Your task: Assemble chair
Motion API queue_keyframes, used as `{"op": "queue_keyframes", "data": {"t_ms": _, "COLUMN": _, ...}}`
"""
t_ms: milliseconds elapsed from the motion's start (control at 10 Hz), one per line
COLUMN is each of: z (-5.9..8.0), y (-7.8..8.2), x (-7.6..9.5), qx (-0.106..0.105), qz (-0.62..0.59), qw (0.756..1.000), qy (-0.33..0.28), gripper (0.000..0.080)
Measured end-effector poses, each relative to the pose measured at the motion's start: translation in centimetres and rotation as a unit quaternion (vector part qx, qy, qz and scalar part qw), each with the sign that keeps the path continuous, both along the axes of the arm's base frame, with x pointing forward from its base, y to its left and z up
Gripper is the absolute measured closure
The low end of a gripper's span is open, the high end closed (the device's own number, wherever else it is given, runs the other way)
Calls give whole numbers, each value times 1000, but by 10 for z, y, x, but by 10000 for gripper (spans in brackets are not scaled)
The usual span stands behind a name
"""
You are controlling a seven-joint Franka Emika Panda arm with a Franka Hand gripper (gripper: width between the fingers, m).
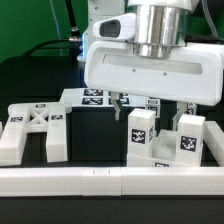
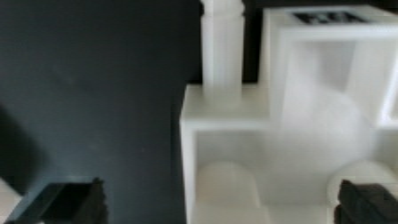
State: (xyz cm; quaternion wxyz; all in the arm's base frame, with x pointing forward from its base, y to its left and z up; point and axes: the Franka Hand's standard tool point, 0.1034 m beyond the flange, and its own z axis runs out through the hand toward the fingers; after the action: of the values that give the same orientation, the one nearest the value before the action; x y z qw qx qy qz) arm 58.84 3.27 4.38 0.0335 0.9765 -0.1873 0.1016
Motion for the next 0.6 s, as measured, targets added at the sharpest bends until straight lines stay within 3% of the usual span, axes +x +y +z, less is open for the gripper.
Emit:
{"op": "queue_keyframes", "data": {"t_ms": 300, "z": -19, "y": -1, "x": -5, "qx": -9, "qz": 4, "qw": 1000, "qy": 8, "gripper": 150}}
{"op": "queue_keyframes", "data": {"t_ms": 600, "z": -27, "y": -3, "x": -9, "qx": -12, "qz": 5, "qw": 1000, "qy": 13, "gripper": 150}}
